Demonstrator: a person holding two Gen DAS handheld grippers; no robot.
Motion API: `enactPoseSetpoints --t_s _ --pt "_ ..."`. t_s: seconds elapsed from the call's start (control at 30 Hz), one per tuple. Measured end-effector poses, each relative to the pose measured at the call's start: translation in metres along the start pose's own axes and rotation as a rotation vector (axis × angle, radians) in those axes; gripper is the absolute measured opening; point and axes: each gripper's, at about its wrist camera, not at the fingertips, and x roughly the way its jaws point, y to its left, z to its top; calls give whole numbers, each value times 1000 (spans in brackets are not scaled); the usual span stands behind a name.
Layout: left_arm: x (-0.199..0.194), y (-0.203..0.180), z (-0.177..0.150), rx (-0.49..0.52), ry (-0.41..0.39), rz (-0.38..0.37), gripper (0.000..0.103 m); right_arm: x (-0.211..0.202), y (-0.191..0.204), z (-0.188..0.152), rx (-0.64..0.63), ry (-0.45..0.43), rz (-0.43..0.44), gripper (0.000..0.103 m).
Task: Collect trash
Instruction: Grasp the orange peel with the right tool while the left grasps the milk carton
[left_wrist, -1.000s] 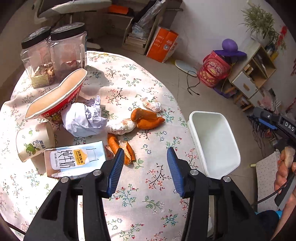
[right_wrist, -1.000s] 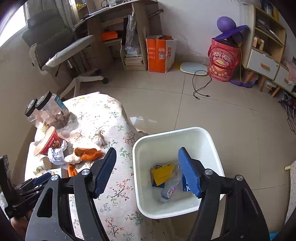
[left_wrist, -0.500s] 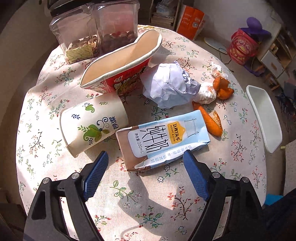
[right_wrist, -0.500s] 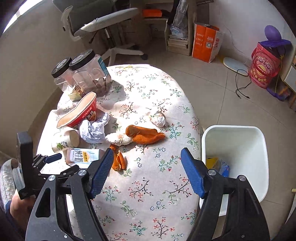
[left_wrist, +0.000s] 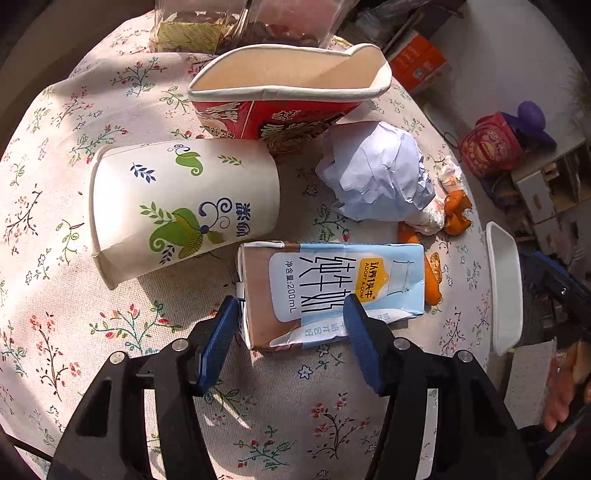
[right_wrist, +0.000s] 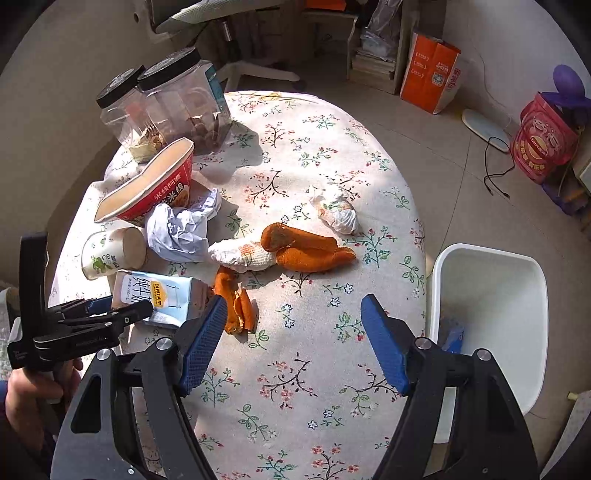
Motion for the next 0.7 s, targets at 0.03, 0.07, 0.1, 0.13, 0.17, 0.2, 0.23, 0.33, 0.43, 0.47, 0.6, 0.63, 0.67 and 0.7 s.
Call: enactPoseSetpoints --t_s 0.03,0.07,0.1,0.13,0.17,0.2,0.23,0.33,0.43,0.47,0.6,0.63,0.67,0.7 --pt "-4 3 1 -18 -23 -16 43 3 1 0 -1 8 -2 72" --pt "-7 5 1 -25 -34 -22 35 6 1 0 -4 15 -4 72" --pt "-11 5 2 -29 -41 -23 32 9 2 0 -6 22 -5 72" --pt "-15 6 2 -34 -47 -26 28 11 3 -1 -10 29 -4 71" --pt "-17 5 2 -38 -50 -26 26 13 4 -1 -15 36 -3 70" --pt "-18 5 2 -35 -51 -23 25 16 6 -1 -20 42 -2 70" --pt "-18 2 2 -27 -54 -17 24 19 9 -1 -27 50 -2 68" --pt "-22 -1 0 -18 -69 -13 9 31 17 -4 -56 87 4 56" --pt "-30 -3 1 -25 -79 -36 8 41 24 -8 -82 125 9 48" --pt "-31 -4 1 -23 -83 -38 8 44 25 -9 -90 133 3 48" --pt "-36 -8 -1 -6 -91 -42 7 48 30 -10 -112 143 4 48" --pt "-38 -10 -1 -7 -93 -43 7 49 32 -10 -121 144 9 46" --pt "-42 -11 -1 -8 -97 -48 6 51 34 -11 -132 148 13 45" --pt "-47 -10 -2 -5 -105 -57 6 53 36 -12 -144 154 14 44"
